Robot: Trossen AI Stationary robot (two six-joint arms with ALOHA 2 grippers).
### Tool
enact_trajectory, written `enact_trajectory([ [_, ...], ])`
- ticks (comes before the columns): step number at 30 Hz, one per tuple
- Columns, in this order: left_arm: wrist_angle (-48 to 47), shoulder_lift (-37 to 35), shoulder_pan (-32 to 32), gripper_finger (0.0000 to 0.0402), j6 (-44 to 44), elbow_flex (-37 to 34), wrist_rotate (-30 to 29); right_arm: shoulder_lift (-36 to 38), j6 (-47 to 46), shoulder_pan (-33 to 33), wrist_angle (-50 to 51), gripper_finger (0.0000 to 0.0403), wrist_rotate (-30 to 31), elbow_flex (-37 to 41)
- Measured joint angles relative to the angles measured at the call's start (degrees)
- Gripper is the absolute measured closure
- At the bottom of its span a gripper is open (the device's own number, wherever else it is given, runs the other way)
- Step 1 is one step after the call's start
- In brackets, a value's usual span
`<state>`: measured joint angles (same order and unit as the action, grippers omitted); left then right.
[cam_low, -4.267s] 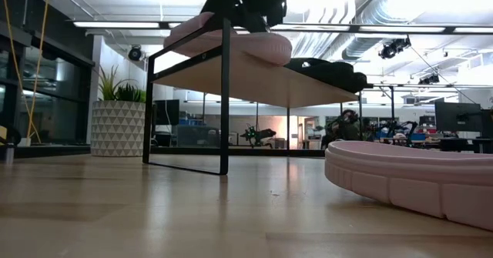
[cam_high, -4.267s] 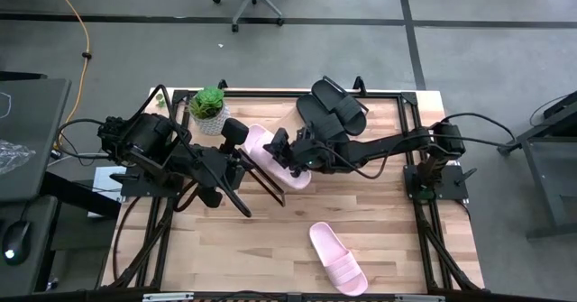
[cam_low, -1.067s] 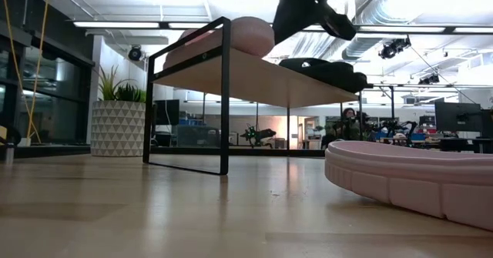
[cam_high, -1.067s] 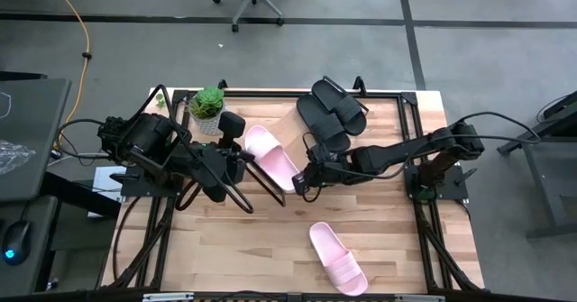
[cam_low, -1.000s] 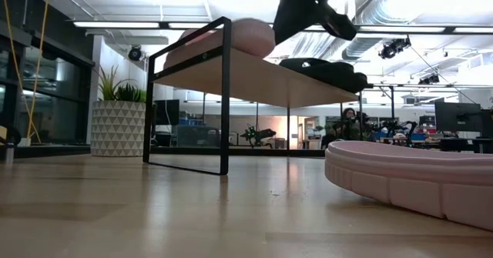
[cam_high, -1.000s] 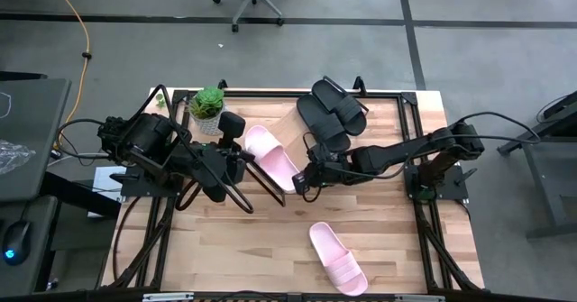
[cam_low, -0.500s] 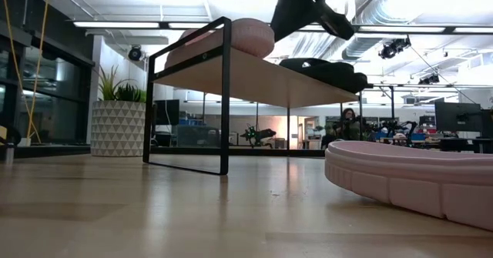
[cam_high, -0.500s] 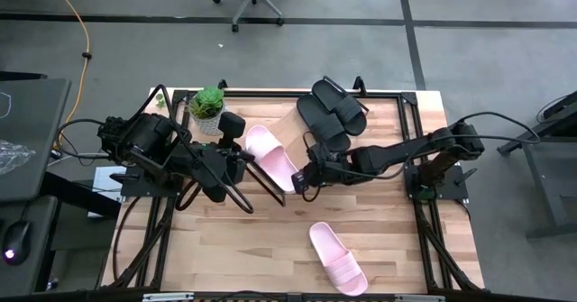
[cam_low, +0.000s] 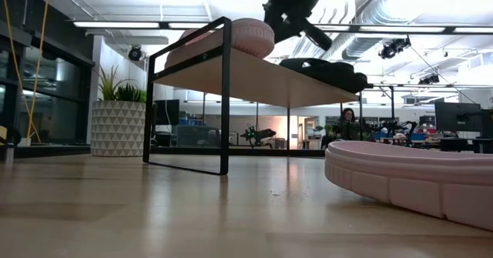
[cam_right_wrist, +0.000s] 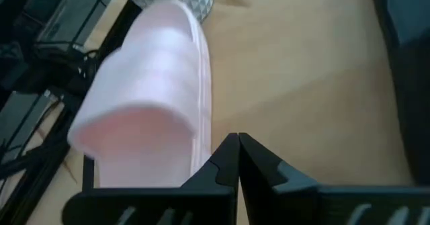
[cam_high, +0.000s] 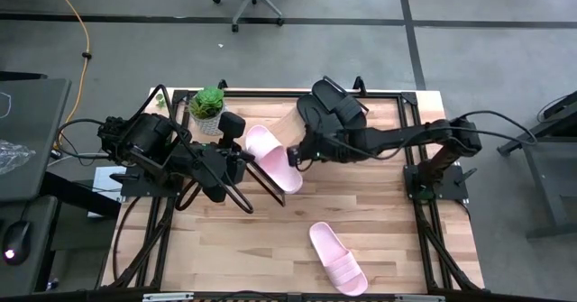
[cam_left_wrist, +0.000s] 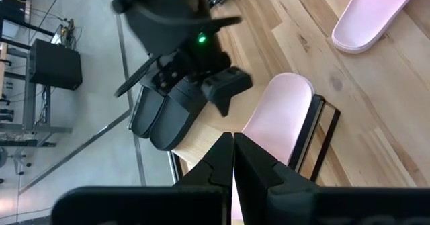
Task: Pick and place slides into the shelf
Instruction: Put the top pink slide on the shelf
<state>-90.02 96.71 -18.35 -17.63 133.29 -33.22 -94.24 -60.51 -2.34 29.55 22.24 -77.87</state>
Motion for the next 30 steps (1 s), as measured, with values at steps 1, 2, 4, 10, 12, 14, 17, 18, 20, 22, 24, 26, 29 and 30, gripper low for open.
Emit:
enact_trajectory([
  [1, 0.0, 0.0, 0.0, 0.0399, 0.0, 0.0, 0.0, 0.0, 0.9, 0.7, -0.5, 0.0403, -0.3, 0.0],
  [2, 0.0, 0.0, 0.0, 0.0399, 0.0, 0.0, 0.0, 0.0, 1.6, 1.4, -1.3, 0.0403, -0.8, 0.0],
  [4, 0.0, 0.0, 0.0, 0.0399, -0.1, 0.0, 0.0, 0.0, 2.8, 2.6, -2.6, 0.0403, -2.1, 0.0],
  [10, 0.0, 0.0, 0.0, 0.0399, -0.1, 0.0, 0.0, 0.0, 5.5, 5.0, -5.4, 0.0403, -5.1, 0.0],
  [12, 0.0, 0.0, 0.0, 0.0399, -0.2, 0.0, 0.0, 0.0, 6.0, 5.4, -5.9, 0.0403, -6.4, 0.0],
  [14, 0.0, 0.0, 0.0, 0.0399, -0.6, 0.0, 0.0, -0.5, 6.8, 5.5, -7.1, 0.0403, -7.4, 0.0],
  [17, 0.0, 0.0, 0.0, 0.0399, -0.6, 0.0, 0.0, -1.3, 7.1, 4.9, -8.4, 0.0403, -8.8, 0.0],
  [18, 0.0, 0.0, 0.0, 0.0399, -0.7, 0.0, 0.0, -1.5, 7.1, 4.6, -8.6, 0.0403, -8.8, 0.0],
  [20, 0.0, 0.0, 0.0, 0.0399, -0.5, 0.0, 0.0, -1.5, 7.2, 4.0, -8.3, 0.0403, -7.7, 0.0],
  [22, 0.0, 0.0, 0.5, 0.04, 0.0, 0.0, 0.2, -1.7, 7.2, 3.7, -8.7, 0.0403, -6.3, -0.1],
  [24, 0.0, 0.0, 1.3, 0.0401, 0.5, 0.0, 1.0, -2.1, 7.2, 3.8, -8.6, 0.0403, -7.0, -0.1],
  [26, 0.0, 0.0, 2.4, 0.0401, 1.2, 0.0, 2.2, -2.8, 7.8, 4.1, -10.3, 0.0403, -8.2, -0.1],
  [29, 0.0, 0.0, 3.9, 0.0401, 1.2, 0.0, 4.3, -4.1, 9.4, 4.4, -13.5, 0.0403, -11.4, -0.1],
  [30, 0.0, 0.0, 4.0, 0.0401, 1.1, 0.0, 5.0, -4.5, 9.4, 4.4, -14.1, 0.0403, -11.8, -0.1],
])
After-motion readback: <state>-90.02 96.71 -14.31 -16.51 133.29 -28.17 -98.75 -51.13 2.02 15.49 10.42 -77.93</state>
